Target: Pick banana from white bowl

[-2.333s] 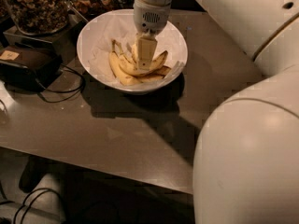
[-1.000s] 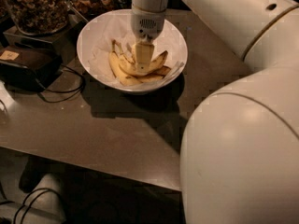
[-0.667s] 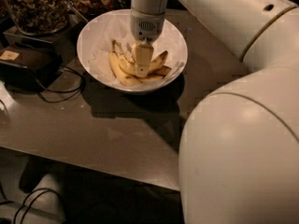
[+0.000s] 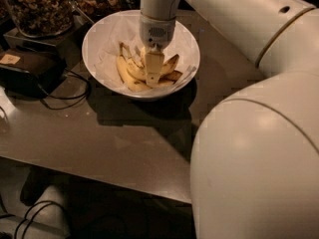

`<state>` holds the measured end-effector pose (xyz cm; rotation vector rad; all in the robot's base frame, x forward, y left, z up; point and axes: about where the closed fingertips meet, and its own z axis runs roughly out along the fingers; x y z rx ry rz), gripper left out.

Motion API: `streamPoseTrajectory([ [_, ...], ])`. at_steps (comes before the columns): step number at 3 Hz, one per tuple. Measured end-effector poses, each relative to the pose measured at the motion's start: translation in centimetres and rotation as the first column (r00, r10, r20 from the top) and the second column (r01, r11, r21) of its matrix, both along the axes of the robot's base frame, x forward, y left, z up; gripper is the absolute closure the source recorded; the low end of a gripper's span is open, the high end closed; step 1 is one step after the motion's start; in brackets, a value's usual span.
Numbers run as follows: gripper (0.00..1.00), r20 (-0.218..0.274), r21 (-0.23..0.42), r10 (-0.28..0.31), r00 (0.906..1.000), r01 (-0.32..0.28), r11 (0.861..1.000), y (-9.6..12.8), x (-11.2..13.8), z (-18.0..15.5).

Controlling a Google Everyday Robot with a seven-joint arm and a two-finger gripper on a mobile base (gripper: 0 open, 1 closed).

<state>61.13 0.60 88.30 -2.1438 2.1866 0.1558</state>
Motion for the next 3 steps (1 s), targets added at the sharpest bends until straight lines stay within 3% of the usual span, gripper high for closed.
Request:
streamPoseTrajectory([
  [1, 0.45, -0.013, -0.003, -0.001, 0.9999, 0.001, 1.000, -0.10, 0.02, -0.71],
  [3, 0.87, 0.005, -0.014, 0.010, 0.9999, -0.010, 1.000, -0.22, -0.67, -1.27],
])
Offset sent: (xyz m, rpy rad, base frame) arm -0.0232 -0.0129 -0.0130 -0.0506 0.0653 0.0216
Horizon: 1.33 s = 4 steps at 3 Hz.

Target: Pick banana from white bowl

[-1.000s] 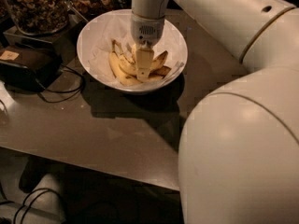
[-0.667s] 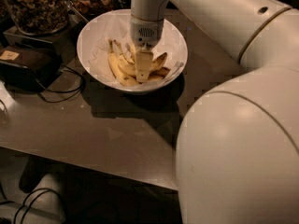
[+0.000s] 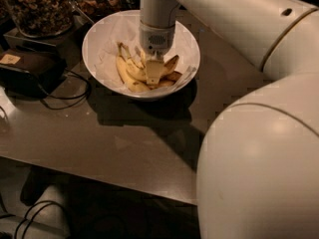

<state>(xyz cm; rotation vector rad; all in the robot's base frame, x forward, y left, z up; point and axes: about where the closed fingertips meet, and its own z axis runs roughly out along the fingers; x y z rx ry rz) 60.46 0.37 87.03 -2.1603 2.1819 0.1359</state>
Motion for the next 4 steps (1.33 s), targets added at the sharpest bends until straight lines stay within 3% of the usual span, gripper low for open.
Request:
streamPoseTrajectory([
  [1, 1.00, 0.011, -0.006, -0.001, 0.9999, 0.001, 1.000, -0.3, -0.5, 0.1],
  [2, 1.00, 0.012, -0.006, -0.001, 0.9999, 0.001, 1.000, -0.3, -0.5, 0.1],
  [3, 1.00, 0.042, 0.003, -0.009, 0.9991, 0.009, 1.000, -0.3, -1.0, 1.3],
  [4, 1.00, 0.104, 0.003, 0.025, 0.9943, -0.025, 1.000, 0.0, -2.8, 4.9],
])
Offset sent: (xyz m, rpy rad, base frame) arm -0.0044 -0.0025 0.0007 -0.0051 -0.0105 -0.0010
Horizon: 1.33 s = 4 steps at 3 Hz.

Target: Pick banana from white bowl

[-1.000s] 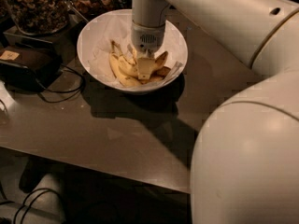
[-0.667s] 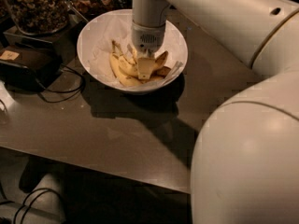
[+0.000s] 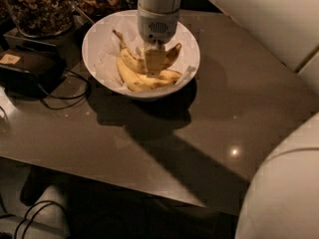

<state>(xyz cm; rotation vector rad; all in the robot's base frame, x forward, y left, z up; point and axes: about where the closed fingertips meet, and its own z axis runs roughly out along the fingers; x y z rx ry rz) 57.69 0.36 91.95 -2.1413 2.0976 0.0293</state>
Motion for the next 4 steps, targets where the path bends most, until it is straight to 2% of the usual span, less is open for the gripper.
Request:
streamPoseTrajectory([
  [1, 1.00, 0.001, 0.000, 0.000, 1.0000, 0.000, 1.000, 0.0, 0.0, 0.0],
  [2, 1.00, 0.031, -0.004, -0.007, 0.9995, 0.007, 1.000, 0.2, 0.0, 0.8],
  [3, 1.00, 0.098, 0.012, 0.020, 0.9950, -0.021, 1.000, 0.1, -3.2, 4.8],
  [4, 1.00, 0.101, 0.014, 0.019, 0.9947, -0.021, 1.000, 0.2, -3.1, 4.7],
])
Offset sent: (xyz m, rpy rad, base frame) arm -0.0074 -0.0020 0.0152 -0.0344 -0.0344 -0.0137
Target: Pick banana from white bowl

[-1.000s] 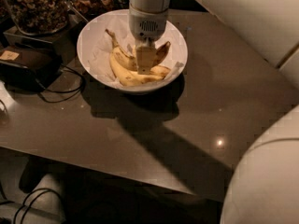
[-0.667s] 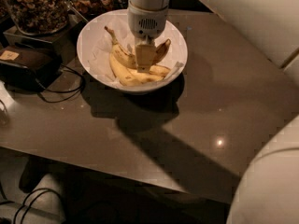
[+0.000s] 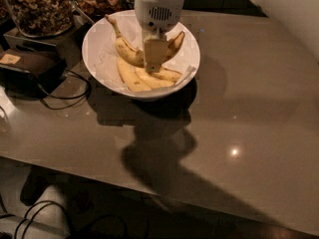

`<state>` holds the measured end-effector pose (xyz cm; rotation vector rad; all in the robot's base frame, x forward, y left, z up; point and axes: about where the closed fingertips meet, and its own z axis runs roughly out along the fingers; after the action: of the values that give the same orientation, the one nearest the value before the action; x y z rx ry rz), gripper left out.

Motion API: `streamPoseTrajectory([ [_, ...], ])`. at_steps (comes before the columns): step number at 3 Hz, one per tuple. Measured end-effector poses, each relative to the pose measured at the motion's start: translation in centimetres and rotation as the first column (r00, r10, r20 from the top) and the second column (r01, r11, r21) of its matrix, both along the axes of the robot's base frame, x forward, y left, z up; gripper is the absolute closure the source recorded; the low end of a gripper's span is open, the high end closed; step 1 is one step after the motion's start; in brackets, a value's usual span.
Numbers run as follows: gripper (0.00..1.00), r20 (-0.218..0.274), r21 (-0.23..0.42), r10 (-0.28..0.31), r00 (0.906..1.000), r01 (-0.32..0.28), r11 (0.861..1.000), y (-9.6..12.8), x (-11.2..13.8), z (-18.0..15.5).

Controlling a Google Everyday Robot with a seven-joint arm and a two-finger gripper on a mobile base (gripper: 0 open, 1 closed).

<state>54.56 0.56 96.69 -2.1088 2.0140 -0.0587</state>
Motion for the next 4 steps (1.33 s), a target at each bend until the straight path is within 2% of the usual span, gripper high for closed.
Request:
streamPoseTrajectory([
  [2, 1.00, -0.081, 0.045, -0.037, 0.9960, 0.041, 0.998, -1.0, -3.7, -2.1],
  [3, 1.00, -0.081, 0.045, -0.037, 0.9960, 0.041, 0.998, -1.0, -3.7, -2.1],
  [4, 1.00, -0.119, 0.051, -0.027, 0.9926, 0.033, 0.998, -1.2, -5.5, -2.6],
])
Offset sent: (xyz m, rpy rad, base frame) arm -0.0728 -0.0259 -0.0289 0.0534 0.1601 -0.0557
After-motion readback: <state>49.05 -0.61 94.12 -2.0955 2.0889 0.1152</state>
